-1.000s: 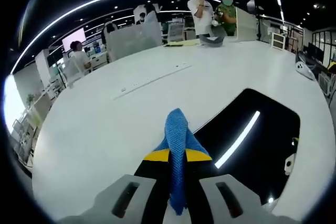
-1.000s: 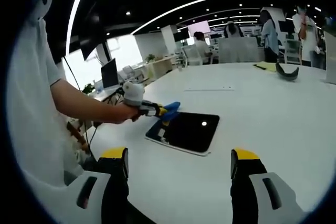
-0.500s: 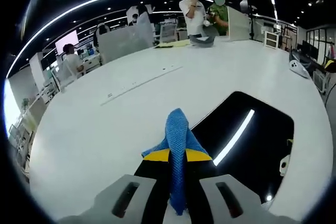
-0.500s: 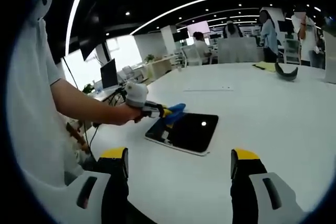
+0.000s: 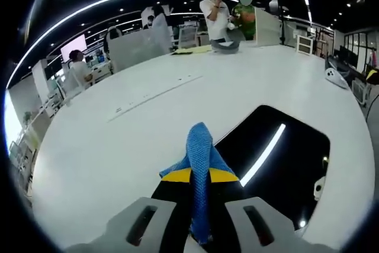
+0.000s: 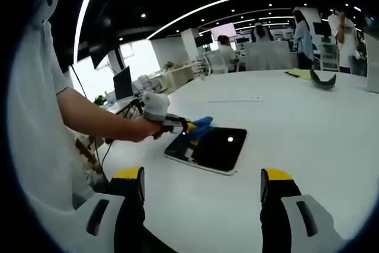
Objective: Wipe the mirror surface with the cleaning cloth until all visible marks leave the cleaned area.
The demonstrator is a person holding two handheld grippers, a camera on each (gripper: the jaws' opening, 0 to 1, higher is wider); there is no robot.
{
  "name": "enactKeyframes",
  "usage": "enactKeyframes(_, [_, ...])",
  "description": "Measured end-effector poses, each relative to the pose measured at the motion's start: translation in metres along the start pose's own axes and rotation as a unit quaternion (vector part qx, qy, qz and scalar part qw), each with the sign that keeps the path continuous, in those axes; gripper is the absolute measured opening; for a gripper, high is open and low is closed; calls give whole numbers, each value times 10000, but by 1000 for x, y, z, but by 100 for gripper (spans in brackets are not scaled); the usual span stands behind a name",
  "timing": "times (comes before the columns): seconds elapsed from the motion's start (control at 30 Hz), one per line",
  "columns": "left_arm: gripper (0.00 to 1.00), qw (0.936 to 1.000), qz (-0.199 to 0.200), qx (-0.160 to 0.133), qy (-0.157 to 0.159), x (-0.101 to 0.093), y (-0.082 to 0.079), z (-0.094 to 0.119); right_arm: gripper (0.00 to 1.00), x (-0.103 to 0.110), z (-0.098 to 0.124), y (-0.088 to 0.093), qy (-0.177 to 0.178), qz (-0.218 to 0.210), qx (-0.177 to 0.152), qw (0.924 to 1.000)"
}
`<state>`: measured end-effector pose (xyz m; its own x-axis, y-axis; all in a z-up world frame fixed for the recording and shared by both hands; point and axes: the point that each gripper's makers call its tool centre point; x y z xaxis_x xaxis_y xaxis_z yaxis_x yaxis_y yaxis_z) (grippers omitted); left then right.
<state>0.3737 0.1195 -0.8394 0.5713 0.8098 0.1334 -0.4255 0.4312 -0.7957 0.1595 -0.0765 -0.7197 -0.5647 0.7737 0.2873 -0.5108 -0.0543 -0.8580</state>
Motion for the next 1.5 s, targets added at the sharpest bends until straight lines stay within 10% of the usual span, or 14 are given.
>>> enactKeyframes(1.5, [6,9987,-126,-86,488,-49,-22,-20,79,-8,7,0,110,-69,-42,9999])
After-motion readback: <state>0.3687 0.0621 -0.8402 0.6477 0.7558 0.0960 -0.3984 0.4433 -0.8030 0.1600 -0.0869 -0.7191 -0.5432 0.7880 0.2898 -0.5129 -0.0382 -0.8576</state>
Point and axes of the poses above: the point that each gripper's makers call its tool centre point, and the gripper's own axes: z roughly backward along the fingers, x roughly to its left, y roughly out of its underside, and after that the axes turned 4 degrees about -y, right-handed
